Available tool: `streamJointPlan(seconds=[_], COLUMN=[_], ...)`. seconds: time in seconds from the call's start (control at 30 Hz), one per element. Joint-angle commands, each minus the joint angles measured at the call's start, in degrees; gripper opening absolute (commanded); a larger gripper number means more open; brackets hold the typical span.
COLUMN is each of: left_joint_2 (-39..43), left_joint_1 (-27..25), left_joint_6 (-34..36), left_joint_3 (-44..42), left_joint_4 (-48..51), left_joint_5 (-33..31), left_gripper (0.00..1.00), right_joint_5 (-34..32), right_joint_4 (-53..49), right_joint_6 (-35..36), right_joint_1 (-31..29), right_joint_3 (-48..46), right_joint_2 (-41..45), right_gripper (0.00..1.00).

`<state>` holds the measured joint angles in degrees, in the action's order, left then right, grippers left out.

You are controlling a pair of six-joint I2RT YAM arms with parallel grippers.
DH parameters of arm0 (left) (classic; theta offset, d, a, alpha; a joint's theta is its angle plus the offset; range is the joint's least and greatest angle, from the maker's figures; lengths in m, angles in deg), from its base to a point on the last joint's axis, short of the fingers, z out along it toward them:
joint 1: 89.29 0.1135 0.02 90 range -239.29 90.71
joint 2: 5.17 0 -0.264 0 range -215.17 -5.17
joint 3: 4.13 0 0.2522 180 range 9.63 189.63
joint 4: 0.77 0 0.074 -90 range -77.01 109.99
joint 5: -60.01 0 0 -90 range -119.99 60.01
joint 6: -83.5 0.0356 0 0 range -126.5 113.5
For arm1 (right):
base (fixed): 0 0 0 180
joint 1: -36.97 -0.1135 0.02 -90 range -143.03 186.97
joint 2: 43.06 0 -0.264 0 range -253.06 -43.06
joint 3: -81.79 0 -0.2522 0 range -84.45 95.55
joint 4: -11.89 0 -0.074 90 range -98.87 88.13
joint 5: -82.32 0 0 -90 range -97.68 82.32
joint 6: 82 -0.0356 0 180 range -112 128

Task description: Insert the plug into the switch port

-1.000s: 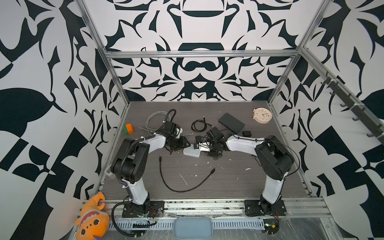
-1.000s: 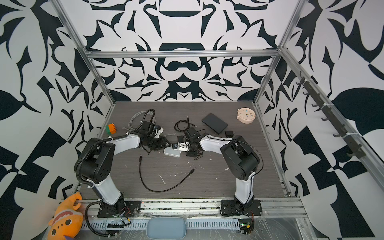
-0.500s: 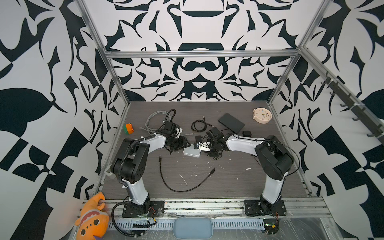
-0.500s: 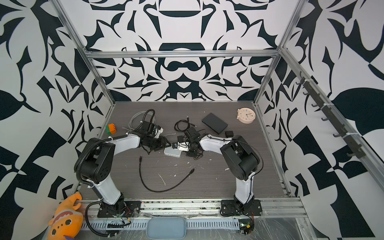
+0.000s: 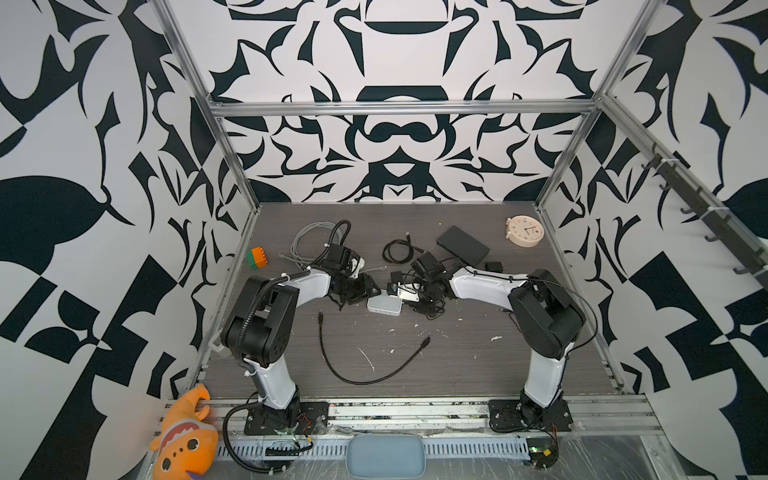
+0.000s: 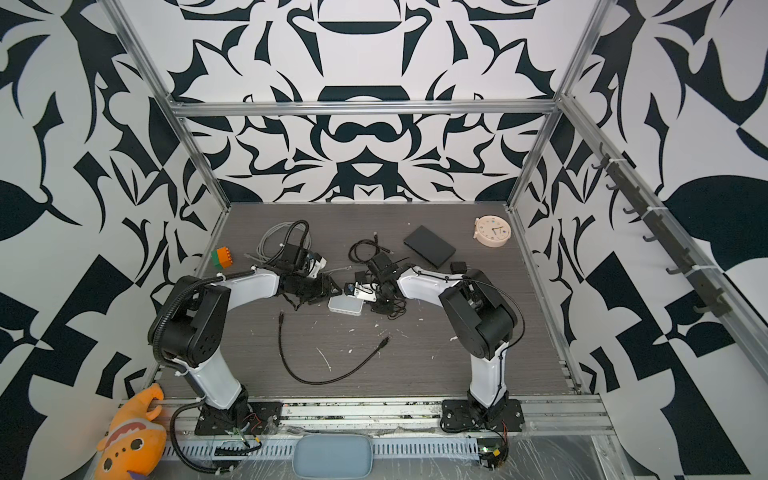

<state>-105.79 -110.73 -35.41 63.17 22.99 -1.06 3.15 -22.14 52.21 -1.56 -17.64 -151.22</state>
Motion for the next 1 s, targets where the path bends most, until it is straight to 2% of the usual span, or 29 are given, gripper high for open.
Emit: streamJointPlan(seconds=[0.0,0.13,0.4,0.97], left_joint_2=[1.9,1.8,1.0,3.5], left_joint_1=[-0.8,-0.7,-0.7,-3.2], left_joint_6=[-0.3,-0.8,-1.0,-5.7], left_joint_3=[-1.1,-1.5,-0.7,-4.5], left_joint_4=[-0.3,-0.9,-1.4,-4.7], left_joint_5=[3.7,3.0,3.6,4.8], left_gripper=[0.52,0.52,0.51,0.5], right_joint_5=[2.7,1.3,2.6,0.2], right_joint_4=[-0.7,-1.8,-0.9,-1.3], right_joint_6=[-2.6,-2.9,-3.1,-11.2], right_joint_1=[-1.4,-2.2,-3.4,-3.4], right_joint_3=[4.2,4.6,5.5,8.6], right_joint_2=[0.0,0.0,0.6,-0.5], right_gripper=[0.0,0.0,0.0,0.0])
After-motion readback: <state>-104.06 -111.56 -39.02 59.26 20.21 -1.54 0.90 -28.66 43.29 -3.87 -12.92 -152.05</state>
